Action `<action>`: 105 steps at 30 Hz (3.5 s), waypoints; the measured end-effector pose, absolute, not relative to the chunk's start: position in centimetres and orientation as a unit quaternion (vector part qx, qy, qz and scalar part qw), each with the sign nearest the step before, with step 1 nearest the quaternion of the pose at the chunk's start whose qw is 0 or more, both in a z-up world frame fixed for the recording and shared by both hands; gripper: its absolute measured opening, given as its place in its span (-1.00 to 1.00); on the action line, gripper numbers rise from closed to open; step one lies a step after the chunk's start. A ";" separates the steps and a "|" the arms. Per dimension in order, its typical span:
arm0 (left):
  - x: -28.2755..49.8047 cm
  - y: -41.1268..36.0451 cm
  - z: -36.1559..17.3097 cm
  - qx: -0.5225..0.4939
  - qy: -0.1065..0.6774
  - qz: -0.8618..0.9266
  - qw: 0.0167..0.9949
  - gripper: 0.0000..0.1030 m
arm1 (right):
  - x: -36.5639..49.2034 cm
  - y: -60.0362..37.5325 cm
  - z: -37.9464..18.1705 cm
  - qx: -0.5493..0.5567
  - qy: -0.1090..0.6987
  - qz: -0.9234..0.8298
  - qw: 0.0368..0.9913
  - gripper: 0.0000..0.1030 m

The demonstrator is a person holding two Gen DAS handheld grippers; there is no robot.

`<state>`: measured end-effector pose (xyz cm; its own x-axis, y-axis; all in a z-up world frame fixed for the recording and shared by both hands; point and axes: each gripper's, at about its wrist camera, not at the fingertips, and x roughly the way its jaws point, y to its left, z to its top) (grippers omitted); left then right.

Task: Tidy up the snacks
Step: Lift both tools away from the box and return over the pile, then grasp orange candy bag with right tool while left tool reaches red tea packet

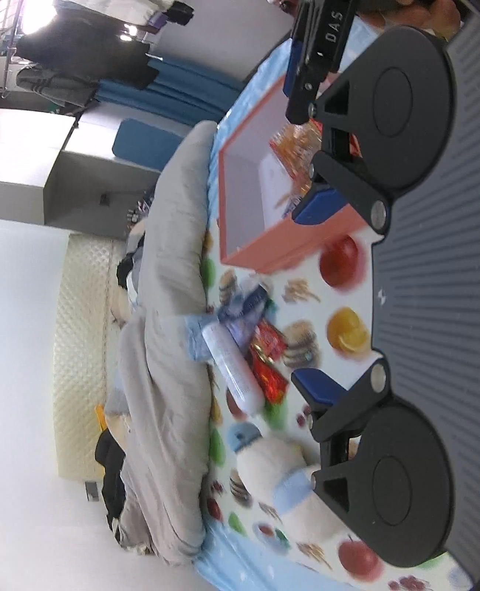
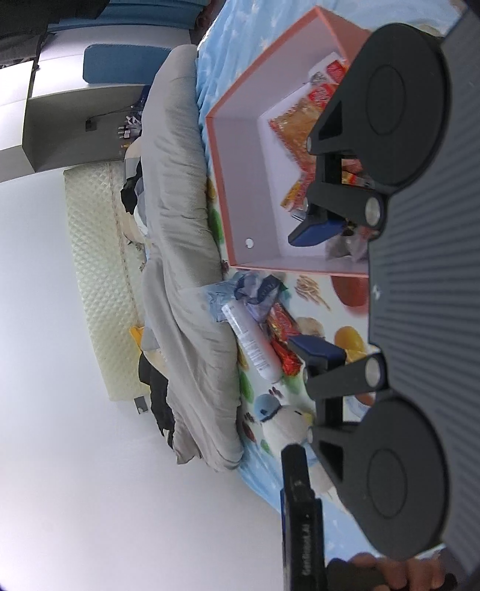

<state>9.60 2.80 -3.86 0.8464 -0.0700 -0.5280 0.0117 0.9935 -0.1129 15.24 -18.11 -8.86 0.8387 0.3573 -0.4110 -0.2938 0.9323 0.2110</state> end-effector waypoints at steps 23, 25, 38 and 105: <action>6.0 9.8 -11.8 -0.128 0.336 0.021 0.933 0.70 | 13.2 -10.4 -13.4 0.017 0.276 0.214 0.937 0.09; 7.5 10.4 -12.3 -0.123 0.334 0.023 0.934 0.70 | 14.5 -9.6 -13.6 0.020 0.280 0.211 0.936 0.09; 23.4 11.3 -19.2 -0.075 0.353 -0.002 0.933 0.70 | 30.0 -5.0 -14.7 0.027 0.313 0.213 0.925 0.08; 33.5 13.2 -24.1 -0.080 0.324 0.068 0.940 0.16 | 46.9 1.2 -21.6 -0.042 0.465 0.218 0.857 -0.59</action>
